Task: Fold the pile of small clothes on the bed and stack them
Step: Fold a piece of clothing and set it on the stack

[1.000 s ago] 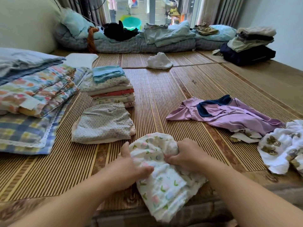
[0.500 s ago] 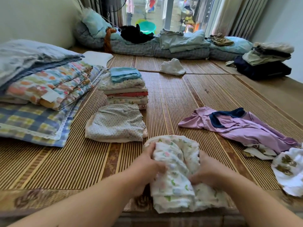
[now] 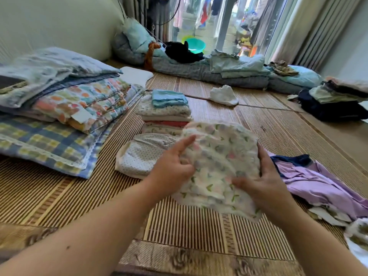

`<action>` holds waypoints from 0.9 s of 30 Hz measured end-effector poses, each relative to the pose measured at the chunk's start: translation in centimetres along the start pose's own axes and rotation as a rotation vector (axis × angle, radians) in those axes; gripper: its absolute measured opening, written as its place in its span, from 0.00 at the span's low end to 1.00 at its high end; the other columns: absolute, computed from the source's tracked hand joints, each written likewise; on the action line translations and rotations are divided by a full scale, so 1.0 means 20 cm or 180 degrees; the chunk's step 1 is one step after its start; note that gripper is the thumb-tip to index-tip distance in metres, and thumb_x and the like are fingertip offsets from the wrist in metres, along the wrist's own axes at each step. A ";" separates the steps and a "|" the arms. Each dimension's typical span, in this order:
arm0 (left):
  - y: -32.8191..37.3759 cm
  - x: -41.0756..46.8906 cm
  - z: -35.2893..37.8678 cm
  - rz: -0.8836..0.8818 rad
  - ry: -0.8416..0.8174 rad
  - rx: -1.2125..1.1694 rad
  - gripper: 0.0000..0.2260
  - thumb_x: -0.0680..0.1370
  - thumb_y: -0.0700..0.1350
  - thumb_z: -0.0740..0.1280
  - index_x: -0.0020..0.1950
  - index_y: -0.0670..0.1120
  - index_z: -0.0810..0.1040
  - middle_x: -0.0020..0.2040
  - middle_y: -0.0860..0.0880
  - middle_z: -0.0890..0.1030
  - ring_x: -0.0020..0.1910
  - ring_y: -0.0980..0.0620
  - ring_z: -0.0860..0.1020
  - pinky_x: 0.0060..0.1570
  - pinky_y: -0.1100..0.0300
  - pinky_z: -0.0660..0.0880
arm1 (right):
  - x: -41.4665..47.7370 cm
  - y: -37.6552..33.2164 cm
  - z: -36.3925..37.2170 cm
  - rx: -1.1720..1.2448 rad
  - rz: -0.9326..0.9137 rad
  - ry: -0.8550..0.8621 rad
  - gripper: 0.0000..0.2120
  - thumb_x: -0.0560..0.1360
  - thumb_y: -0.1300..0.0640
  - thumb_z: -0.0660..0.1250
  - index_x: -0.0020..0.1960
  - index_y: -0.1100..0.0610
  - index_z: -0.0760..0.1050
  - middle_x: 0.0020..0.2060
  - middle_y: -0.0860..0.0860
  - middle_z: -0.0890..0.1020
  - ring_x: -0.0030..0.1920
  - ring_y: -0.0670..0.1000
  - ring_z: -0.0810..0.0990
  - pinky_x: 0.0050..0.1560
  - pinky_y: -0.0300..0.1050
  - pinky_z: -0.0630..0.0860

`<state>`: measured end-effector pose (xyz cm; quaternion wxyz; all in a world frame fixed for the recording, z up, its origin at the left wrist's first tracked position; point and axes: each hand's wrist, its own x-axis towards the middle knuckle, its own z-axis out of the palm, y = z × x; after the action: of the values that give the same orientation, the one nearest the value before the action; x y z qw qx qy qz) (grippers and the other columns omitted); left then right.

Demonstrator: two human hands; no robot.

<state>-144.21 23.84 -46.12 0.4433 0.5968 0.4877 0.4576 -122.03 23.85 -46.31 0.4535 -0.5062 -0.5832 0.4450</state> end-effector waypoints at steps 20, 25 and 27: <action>-0.37 0.33 -0.46 -0.0631 0.0729 0.2797 0.25 0.78 0.52 0.59 0.75 0.61 0.59 0.80 0.53 0.48 0.77 0.47 0.46 0.72 0.41 0.49 | 0.78 0.08 0.72 -0.3897 -0.0484 -0.1263 0.42 0.71 0.28 0.57 0.76 0.38 0.39 0.77 0.48 0.35 0.77 0.55 0.39 0.72 0.66 0.46; -0.43 0.30 -0.44 -0.1213 0.0209 0.3147 0.29 0.78 0.58 0.55 0.76 0.66 0.45 0.79 0.55 0.42 0.77 0.46 0.38 0.70 0.34 0.38 | 0.83 0.14 0.77 -0.4041 -0.0080 -0.1751 0.48 0.68 0.24 0.54 0.77 0.44 0.36 0.78 0.49 0.39 0.77 0.54 0.38 0.71 0.69 0.41; -0.41 0.30 -0.44 -0.1337 0.0203 0.3087 0.30 0.78 0.58 0.55 0.76 0.66 0.44 0.80 0.53 0.43 0.77 0.45 0.39 0.69 0.34 0.38 | 0.85 0.14 0.77 -0.3959 -0.0005 -0.1780 0.50 0.67 0.23 0.55 0.77 0.44 0.37 0.78 0.48 0.41 0.77 0.54 0.39 0.72 0.70 0.41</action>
<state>-153.60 31.57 -51.87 0.1835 0.6086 0.7657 0.0987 -137.88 40.09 -50.59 -0.0892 -0.5383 -0.8261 0.1408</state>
